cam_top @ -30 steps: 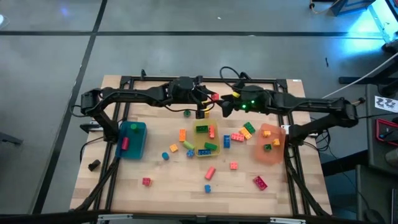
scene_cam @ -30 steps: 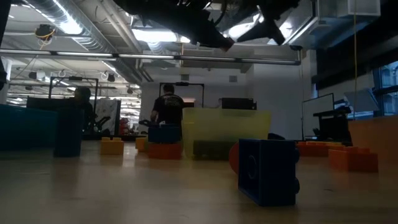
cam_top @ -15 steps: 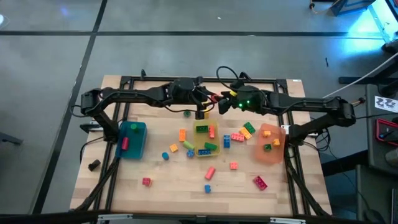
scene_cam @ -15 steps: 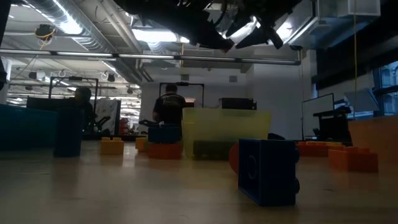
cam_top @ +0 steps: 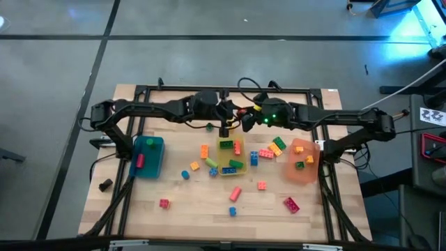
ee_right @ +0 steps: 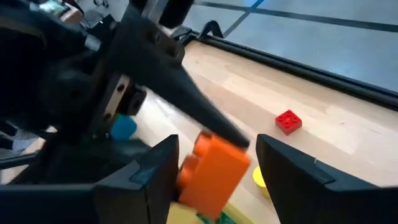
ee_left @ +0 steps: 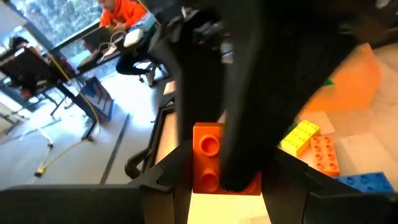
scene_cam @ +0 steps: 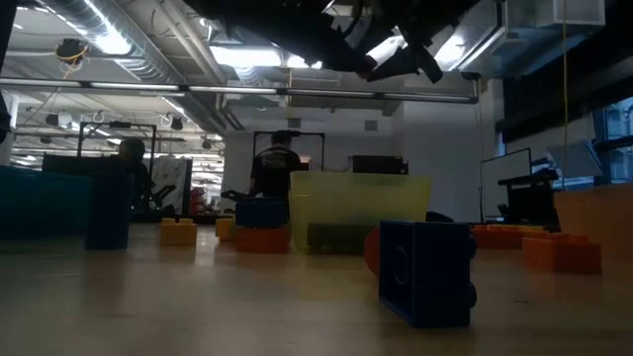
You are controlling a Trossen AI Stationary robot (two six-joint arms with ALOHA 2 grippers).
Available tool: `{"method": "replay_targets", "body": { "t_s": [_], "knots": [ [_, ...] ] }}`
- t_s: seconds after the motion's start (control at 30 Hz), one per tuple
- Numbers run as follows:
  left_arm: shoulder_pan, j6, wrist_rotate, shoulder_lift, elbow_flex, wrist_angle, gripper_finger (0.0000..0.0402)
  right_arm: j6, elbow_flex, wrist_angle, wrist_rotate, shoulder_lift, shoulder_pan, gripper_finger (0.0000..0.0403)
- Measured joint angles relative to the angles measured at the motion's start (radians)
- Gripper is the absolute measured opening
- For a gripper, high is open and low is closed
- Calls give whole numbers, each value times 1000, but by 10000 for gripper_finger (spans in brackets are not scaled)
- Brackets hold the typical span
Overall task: Sort blocks by size
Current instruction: Put the orange 4 stud game piece into the orange bin
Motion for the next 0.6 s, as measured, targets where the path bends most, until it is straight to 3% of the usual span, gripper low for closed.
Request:
{"method": "replay_targets", "body": {
  "t_s": [0.13, 0.33, 0.6],
  "knots": [
    [-16, 43, -25, 0, 0, -6, 139, 0, 0, 6, 0, 0, 0, 195],
    [-18, 64, -25, 0, 0, -14, 139, -4, 0, -1, -50, -1, -2, 109],
    [-19, 33, -39, 1, 0, -22, 156, -28, 2, -31, -83, -2, -2, 109]
  ]
}}
